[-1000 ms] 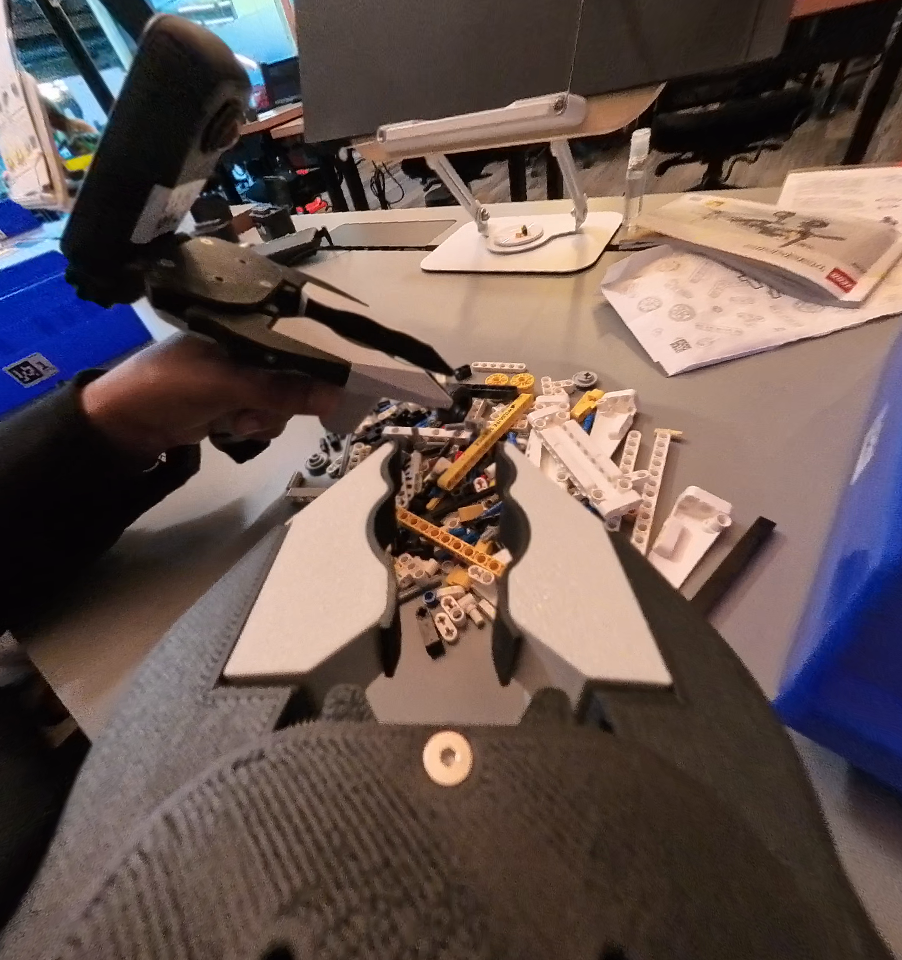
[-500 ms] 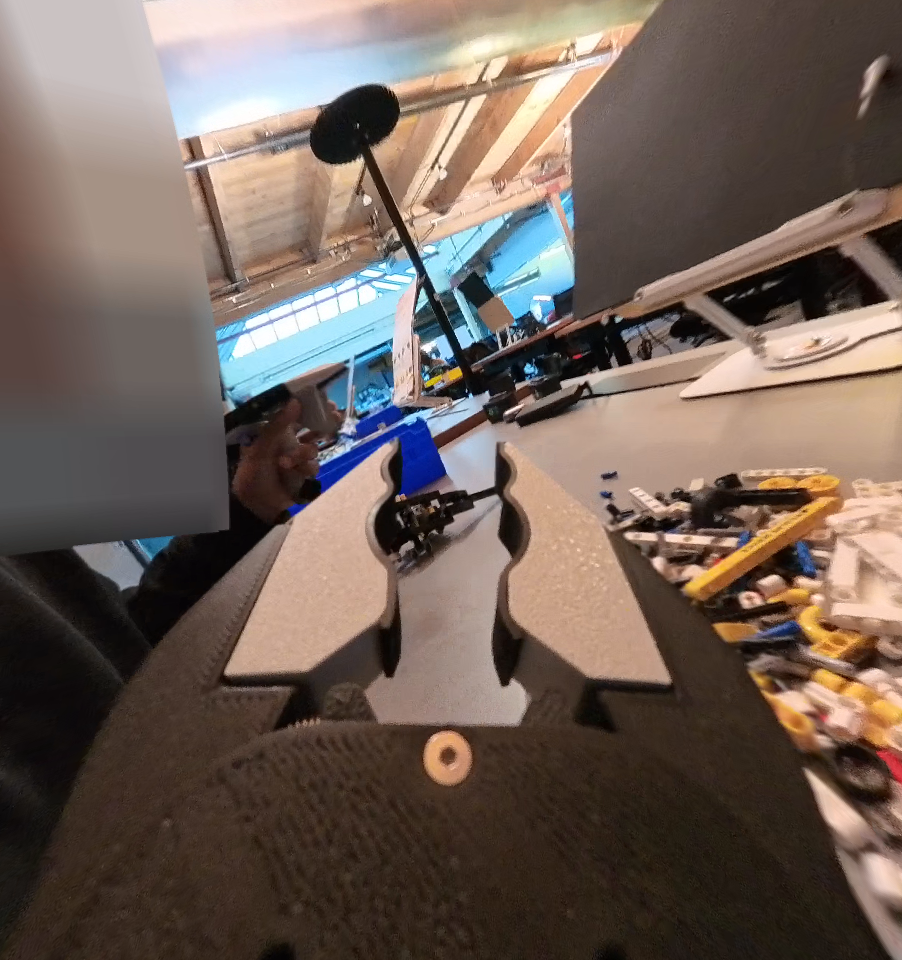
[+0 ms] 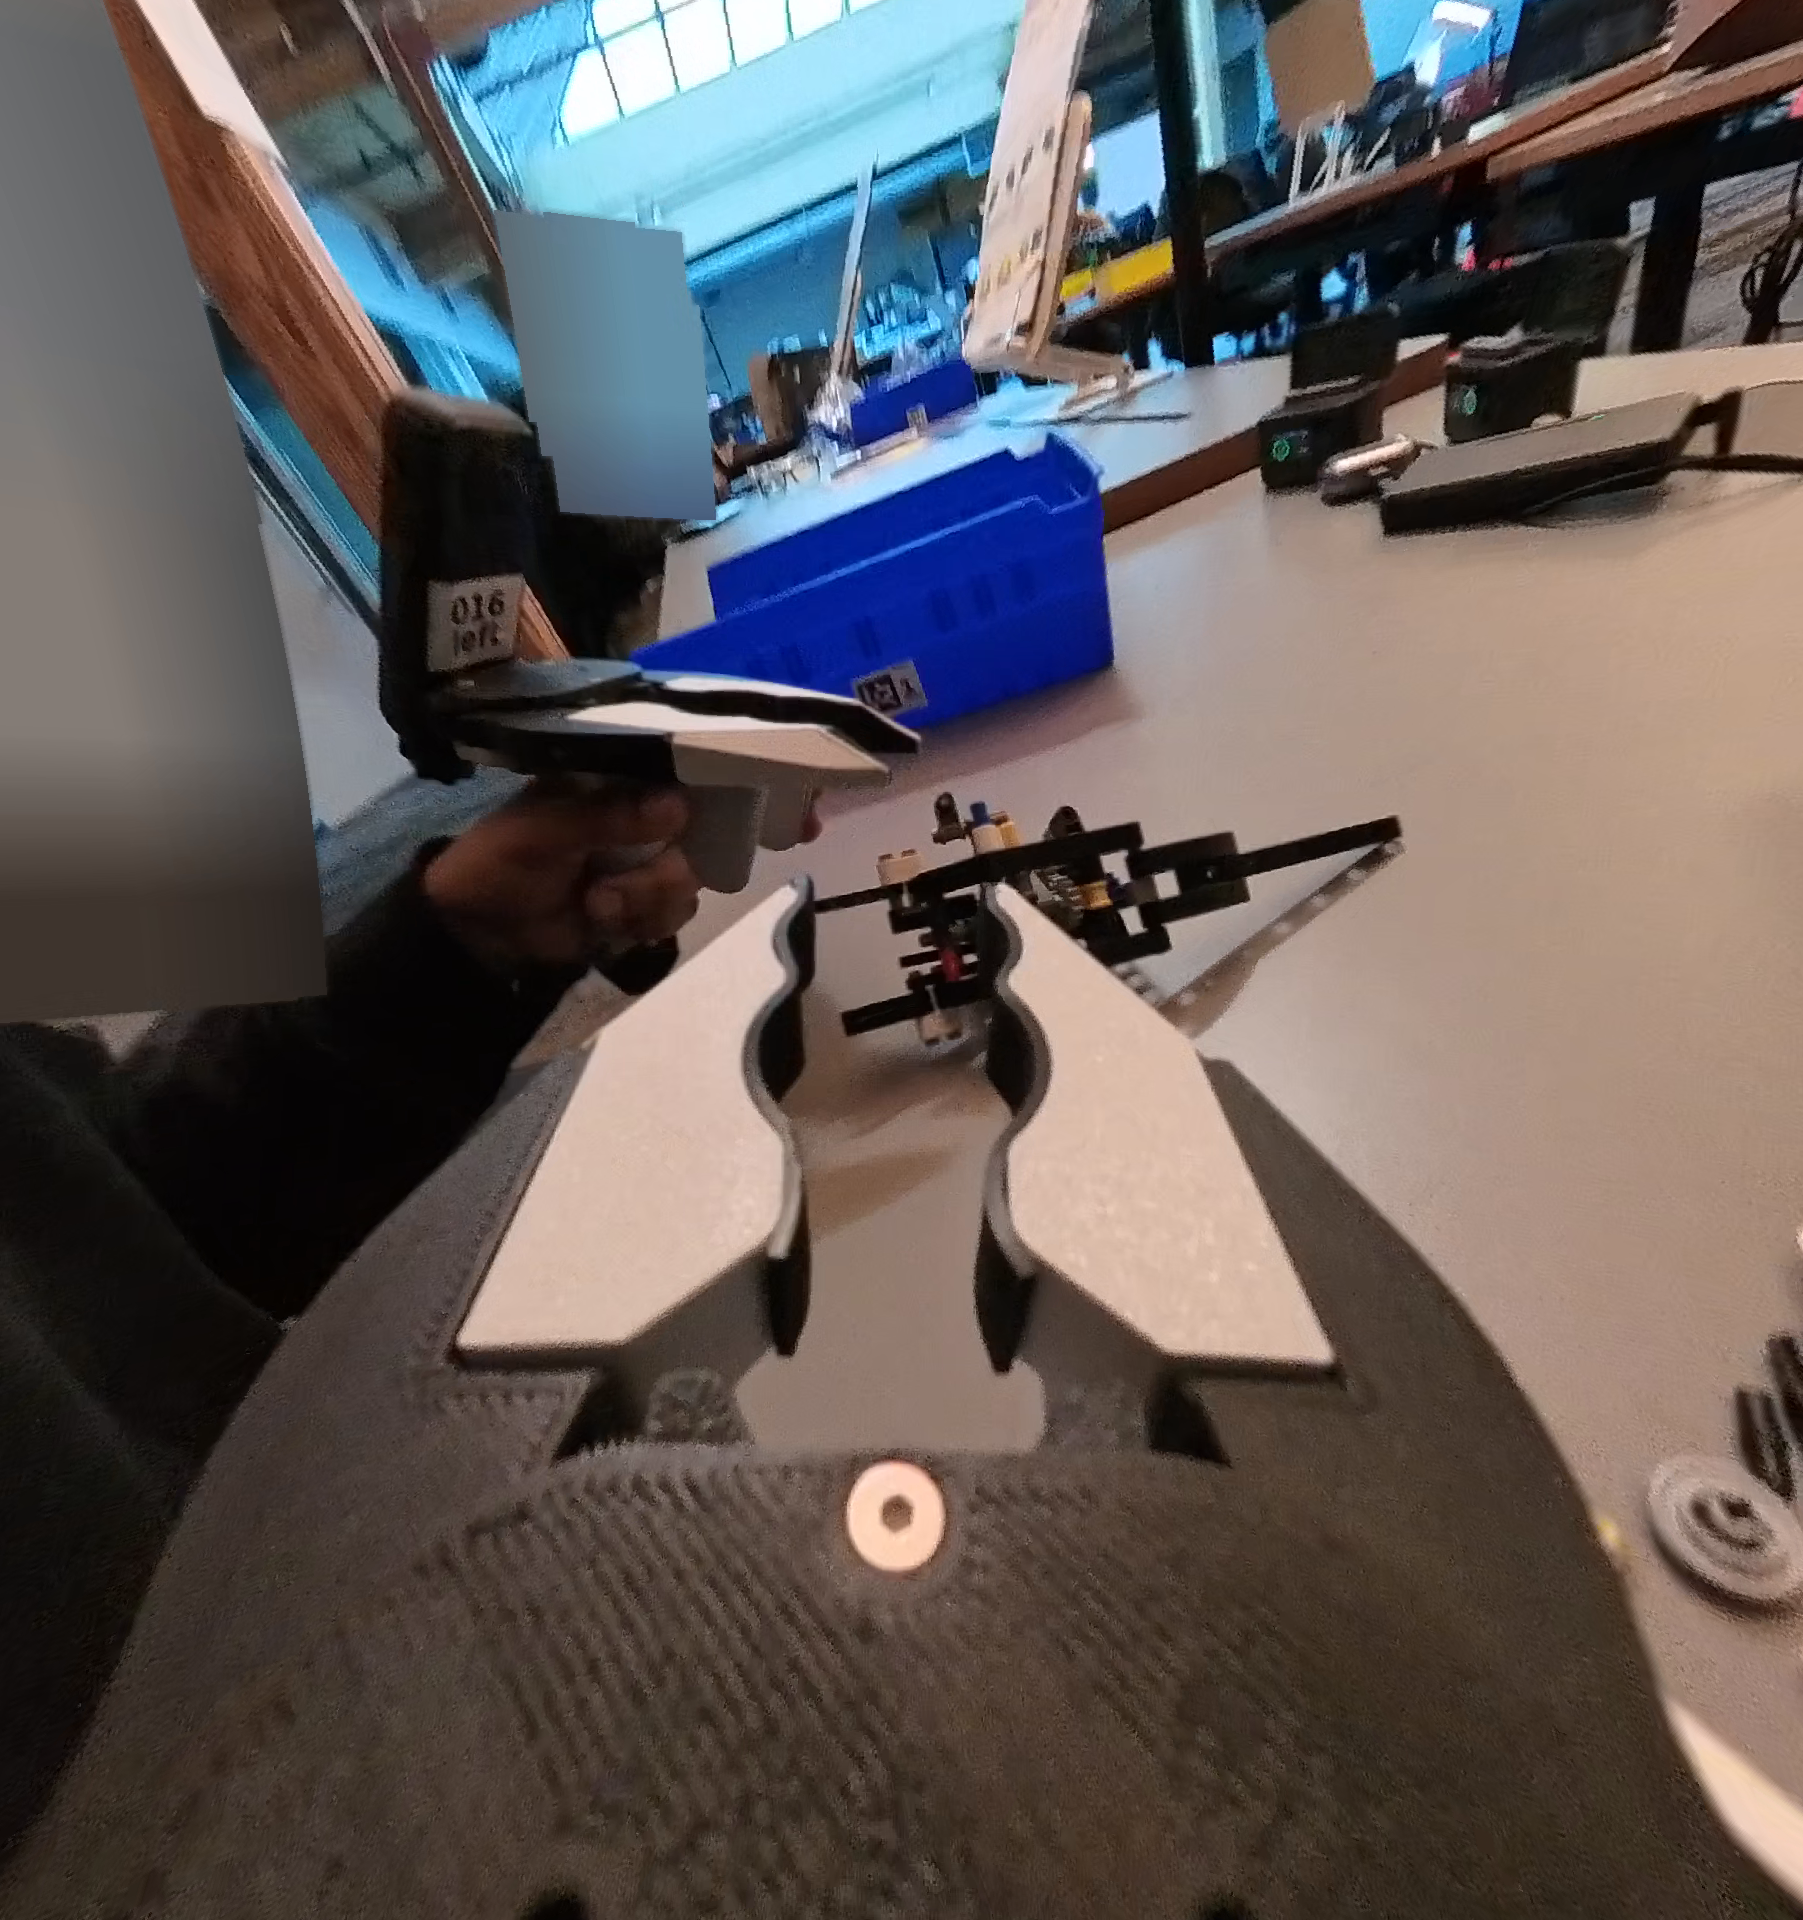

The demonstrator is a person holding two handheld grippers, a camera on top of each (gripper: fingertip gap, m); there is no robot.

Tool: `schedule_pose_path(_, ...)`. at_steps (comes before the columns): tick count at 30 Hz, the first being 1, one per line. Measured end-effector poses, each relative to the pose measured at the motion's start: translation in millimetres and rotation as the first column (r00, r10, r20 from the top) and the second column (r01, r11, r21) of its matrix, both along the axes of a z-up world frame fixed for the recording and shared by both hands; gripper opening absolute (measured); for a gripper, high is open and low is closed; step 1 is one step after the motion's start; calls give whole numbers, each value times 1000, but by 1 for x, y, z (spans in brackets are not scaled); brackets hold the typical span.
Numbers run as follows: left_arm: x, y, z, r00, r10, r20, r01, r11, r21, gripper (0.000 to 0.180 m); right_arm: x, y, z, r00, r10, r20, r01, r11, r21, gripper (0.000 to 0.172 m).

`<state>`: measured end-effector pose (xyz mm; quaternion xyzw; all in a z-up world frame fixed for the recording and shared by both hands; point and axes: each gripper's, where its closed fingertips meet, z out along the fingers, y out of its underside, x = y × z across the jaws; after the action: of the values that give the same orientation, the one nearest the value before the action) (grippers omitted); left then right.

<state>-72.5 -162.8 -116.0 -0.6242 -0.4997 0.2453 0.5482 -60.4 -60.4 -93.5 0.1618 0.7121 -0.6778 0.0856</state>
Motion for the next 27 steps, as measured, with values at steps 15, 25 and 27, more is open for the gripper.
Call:
schedule_pose_path(15,-11,12,-24,994,-79,76,82,996,-42,11,-30,-78,-18,990,64,-128,-37,980,197,13)
schedule_pose_path(25,-10,14,-25,997,-75,21,76,995,-65,10,-19,-87,-46,956,109,-271,-13,943,332,11)
schedule_pose_path(27,-8,16,-25,996,-87,18,88,994,-65,9,-21,-88,-47,937,101,-335,22,938,345,7)
